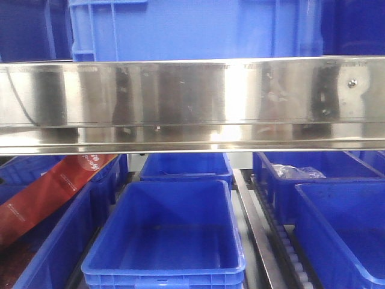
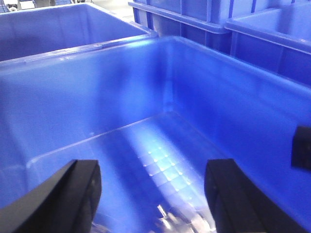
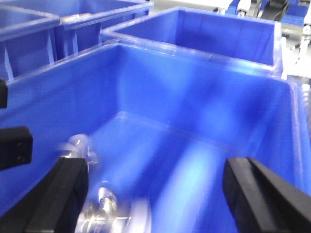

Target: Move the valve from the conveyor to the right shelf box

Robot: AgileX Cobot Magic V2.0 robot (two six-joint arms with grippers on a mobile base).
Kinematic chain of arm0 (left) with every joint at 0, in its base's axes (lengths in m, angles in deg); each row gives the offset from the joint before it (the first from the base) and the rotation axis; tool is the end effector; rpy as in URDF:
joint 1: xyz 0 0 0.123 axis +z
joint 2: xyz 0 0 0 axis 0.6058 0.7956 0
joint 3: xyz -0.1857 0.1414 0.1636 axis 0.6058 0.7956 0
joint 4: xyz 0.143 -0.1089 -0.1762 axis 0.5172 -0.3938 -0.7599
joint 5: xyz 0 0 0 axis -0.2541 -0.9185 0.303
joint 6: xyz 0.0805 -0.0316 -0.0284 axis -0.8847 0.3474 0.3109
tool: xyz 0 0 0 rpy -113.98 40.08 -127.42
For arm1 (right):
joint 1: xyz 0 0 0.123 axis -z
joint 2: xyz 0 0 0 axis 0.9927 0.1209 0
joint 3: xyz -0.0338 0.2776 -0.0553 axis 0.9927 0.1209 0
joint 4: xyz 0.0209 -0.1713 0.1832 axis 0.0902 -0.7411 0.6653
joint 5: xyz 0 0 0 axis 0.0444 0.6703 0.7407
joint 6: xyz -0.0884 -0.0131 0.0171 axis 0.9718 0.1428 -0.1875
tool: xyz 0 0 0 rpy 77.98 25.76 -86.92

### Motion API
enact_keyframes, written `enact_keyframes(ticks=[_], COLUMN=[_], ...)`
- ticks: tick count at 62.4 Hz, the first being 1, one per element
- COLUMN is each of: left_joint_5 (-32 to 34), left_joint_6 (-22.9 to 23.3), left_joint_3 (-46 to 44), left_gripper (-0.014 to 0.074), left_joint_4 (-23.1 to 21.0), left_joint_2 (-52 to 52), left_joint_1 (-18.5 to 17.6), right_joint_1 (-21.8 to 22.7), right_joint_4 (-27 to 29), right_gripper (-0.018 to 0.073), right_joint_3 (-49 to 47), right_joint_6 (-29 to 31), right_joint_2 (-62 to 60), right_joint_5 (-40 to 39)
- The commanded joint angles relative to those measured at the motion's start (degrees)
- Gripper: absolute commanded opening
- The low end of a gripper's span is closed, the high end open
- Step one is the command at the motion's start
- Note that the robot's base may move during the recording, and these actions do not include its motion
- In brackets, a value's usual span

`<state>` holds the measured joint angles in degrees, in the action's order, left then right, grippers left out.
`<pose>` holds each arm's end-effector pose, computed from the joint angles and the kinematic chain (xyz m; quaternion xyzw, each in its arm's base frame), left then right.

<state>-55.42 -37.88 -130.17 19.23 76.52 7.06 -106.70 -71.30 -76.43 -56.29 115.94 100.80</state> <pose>0.3776 -0.2258 0.4015 0.2332 0.7701 -0.1703 0.5689 0.3726 0.1696 0.4044 -0.1839 0.7795 0.1475 0.5803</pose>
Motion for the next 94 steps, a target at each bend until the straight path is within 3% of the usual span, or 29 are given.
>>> enact_keyframes(ticks=[1, 5, 18, 24, 38, 54, 61, 76, 94], left_joint_5=[0.41, -0.29, -0.99, -0.99, -3.92, 0.39, 1.70, 11.69, 17.13], left_joint_6=[0.29, 0.29, 0.29, 0.29, 2.00, 2.00, 2.00, 2.00, 2.00], left_joint_3=[-0.69, -0.78, -0.78, -0.78, -0.44, 7.22, 14.14, 31.15, 52.98], left_gripper=[0.0352, 0.0270, -0.0110, -0.0111, -0.0111, -0.0111, -0.0111, -0.0111, -0.0111], left_joint_4=[-0.58, -0.58, -0.58, -0.58, -2.32, -2.89, -2.76, -2.76, -2.22], left_joint_2=[-0.86, -1.14, -1.51, -1.51, -4.74, -12.74, -17.23, -28.69, -46.24], left_joint_1=[-0.37, -0.37, -0.37, -0.37, -0.25, -0.98, -0.98, -0.98, -0.75], right_joint_1=[-0.05, -0.05, -0.05, -0.05, 0.83, 0.97, 0.97, 0.97, 0.97], right_joint_4=[0.23, 0.23, 0.23, 0.23, 0.66, 0.66, 0.66, 0.66, 0.66], right_gripper=[0.0433, 0.0372, -0.0025, -0.0168, -0.0167, -0.0167, -0.0167, -0.0167, -0.0167], right_joint_3=[-0.47, -0.47, -0.47, -0.47, -0.47, 3.06, 8.99, 27.05, 46.22], right_joint_6=[0.17, 0.17, 0.17, 0.17, -0.03, -0.03, -0.03, -0.03, -0.03], right_joint_2=[-0.59, -1.00, -1.27, -1.27, -3.12, -8.49, -12.31, -23.97, -42.11], right_joint_5=[-0.02, -0.02, -0.02, 0.25, 0.59, 1.38, -1.66, -12.41, -17.11])
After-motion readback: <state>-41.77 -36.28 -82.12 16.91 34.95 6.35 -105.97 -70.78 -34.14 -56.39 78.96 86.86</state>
